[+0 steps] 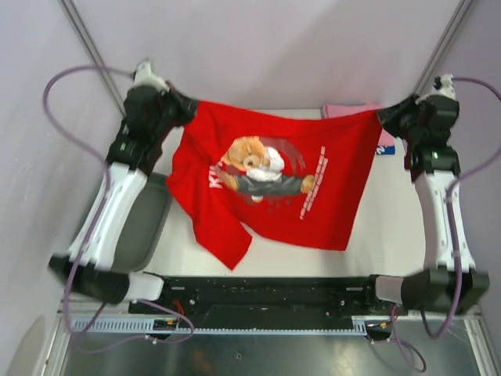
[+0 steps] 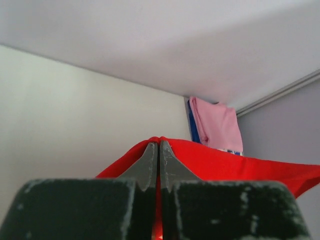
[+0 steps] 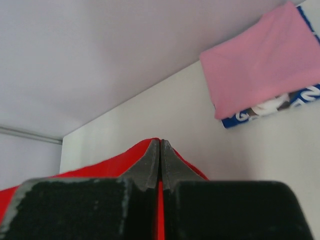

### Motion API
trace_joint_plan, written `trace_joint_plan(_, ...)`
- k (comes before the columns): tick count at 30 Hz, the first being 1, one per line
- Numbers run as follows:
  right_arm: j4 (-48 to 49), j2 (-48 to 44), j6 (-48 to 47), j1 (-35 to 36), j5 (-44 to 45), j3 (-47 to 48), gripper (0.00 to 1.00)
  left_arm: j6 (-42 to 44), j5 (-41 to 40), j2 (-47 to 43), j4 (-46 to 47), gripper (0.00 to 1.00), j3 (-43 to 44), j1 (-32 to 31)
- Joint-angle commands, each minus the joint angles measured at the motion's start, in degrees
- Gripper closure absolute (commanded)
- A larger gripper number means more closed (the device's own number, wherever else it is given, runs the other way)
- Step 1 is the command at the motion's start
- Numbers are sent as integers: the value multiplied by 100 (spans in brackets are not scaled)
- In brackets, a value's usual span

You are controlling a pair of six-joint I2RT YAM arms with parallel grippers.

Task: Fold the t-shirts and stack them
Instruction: Flatten out the tshirt

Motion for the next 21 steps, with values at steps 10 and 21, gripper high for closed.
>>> trace_joint_plan(10, 810, 2493, 546, 50, -490, 3906, 100, -482, 2717, 2690, 812, 100, 4632, 1535)
trace_joint_plan(21, 605, 951, 538, 0, -715, -450, 100, -468, 3004, 577, 810, 100, -668, 1696)
